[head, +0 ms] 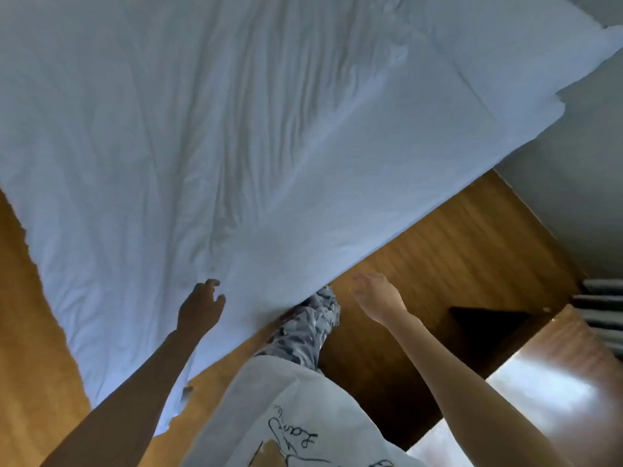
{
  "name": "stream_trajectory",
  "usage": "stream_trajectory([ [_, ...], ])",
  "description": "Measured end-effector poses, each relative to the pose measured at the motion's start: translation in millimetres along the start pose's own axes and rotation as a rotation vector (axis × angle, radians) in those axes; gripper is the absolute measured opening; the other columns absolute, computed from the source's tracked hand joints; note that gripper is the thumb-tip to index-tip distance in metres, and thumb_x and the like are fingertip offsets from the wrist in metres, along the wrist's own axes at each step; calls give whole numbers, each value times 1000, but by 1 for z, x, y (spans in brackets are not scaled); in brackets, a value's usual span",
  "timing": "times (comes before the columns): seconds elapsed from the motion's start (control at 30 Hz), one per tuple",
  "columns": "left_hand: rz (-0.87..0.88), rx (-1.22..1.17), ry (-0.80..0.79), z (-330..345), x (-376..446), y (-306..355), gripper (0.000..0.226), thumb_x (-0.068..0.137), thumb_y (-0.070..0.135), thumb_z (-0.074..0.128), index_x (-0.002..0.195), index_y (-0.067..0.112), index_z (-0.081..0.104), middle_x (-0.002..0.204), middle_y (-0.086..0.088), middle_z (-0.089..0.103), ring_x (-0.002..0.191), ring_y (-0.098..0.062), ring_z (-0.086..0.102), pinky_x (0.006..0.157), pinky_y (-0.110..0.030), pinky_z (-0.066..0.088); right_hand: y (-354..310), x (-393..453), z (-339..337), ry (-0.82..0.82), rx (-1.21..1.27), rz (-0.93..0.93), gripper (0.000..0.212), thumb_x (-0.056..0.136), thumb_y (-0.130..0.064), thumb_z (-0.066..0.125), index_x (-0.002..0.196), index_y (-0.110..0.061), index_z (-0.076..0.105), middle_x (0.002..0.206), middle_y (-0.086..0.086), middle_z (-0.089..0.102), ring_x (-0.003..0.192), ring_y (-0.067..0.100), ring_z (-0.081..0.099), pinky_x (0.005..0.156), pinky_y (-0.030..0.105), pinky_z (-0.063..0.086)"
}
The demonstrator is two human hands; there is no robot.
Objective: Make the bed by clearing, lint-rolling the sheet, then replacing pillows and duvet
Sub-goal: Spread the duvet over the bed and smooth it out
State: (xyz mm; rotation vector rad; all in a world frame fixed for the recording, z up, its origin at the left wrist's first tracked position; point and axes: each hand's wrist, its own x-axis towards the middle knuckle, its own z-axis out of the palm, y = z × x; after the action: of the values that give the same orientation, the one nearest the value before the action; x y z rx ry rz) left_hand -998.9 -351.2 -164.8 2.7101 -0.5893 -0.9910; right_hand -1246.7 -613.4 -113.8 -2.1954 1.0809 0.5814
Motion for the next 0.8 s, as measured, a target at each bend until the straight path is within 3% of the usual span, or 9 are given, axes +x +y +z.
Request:
stream_trajectory([
  [0.23,-45,-20,-70,38,80,109,37,95,21,53,131,12,51,124,-16,56,113,-32,57,94,-40,45,28,106,-97,-51,-88,-54,38,100,-32,43,137,-23,48,141,2,49,127,21,48,100,34,45],
  [0.4,8,-24,-136,43,104,216,39,97,24,51,135,15,49,128,-12,53,116,-27,55,93,-36,45,72,143,-150,-144,-172,-38,36,101,-26,42,135,-19,50,140,2,50,131,22,43,102,31,39],
  [0.53,62,-61,-123,43,132,285,39,99,24,49,137,17,47,133,-8,51,121,-24,52,95,-33,44,98,184,-189,-179,-200,-67,36,100,-25,41,133,-15,52,135,5,54,127,21,44,98,28,42],
  [0.8,-195,-134,-27,80,203,377,40,98,23,50,137,17,47,136,-8,48,123,-25,50,94,-37,45,159,339,-278,-215,-286,-228,38,101,-28,41,139,-21,45,141,-2,48,130,14,42,104,28,37],
])
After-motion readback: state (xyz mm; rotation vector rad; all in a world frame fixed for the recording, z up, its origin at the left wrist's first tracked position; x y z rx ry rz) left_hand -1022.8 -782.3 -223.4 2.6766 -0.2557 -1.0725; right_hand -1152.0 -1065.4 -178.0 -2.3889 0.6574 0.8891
